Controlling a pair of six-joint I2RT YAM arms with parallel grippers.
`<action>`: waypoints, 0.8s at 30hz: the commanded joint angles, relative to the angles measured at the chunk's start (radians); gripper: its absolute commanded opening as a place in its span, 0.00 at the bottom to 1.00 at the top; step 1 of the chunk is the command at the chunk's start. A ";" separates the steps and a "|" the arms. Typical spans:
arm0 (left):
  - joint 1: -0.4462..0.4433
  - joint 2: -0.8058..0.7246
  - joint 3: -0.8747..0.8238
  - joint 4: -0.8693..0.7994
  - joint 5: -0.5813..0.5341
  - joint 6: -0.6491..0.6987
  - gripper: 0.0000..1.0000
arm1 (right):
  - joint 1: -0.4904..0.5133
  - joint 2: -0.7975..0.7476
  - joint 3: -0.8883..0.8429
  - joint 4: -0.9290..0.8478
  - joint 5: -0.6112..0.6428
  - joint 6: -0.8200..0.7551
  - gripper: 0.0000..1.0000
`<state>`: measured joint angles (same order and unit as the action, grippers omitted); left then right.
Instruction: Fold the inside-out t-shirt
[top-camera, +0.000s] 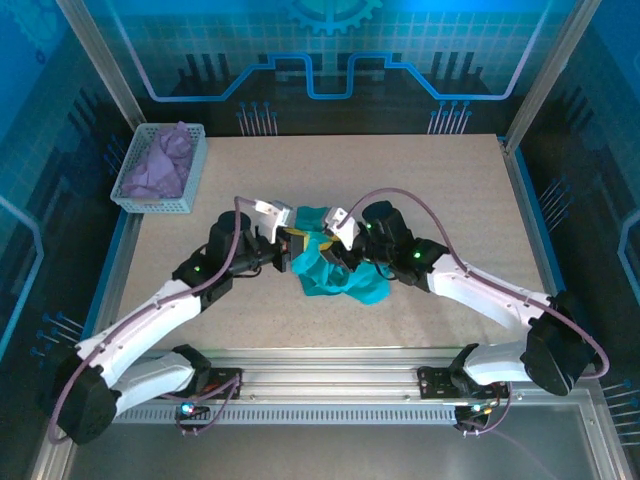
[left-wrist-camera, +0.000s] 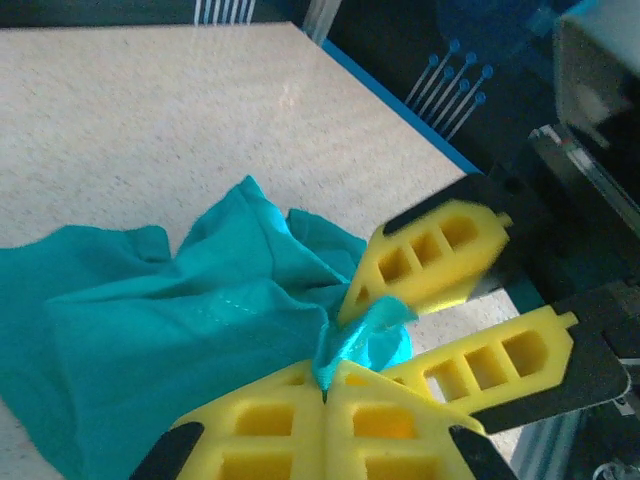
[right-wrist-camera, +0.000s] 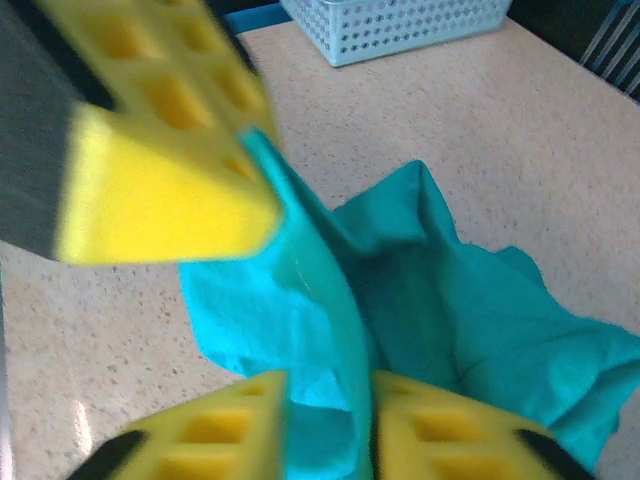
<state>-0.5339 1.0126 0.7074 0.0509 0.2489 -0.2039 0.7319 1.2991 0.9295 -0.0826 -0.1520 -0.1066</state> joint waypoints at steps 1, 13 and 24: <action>0.001 -0.088 -0.044 0.058 -0.101 0.013 0.00 | -0.058 -0.099 0.039 -0.108 0.045 0.111 0.49; 0.013 -0.218 -0.131 0.126 -0.244 0.010 0.00 | -0.346 0.221 0.132 -0.343 -0.036 0.318 0.61; 0.014 -0.200 -0.116 0.128 -0.283 0.002 0.00 | -0.286 0.353 0.102 -0.200 -0.235 0.396 0.31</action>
<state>-0.5262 0.8124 0.5785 0.1486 0.0097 -0.2043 0.4492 1.6371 1.0279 -0.3519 -0.2737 0.2455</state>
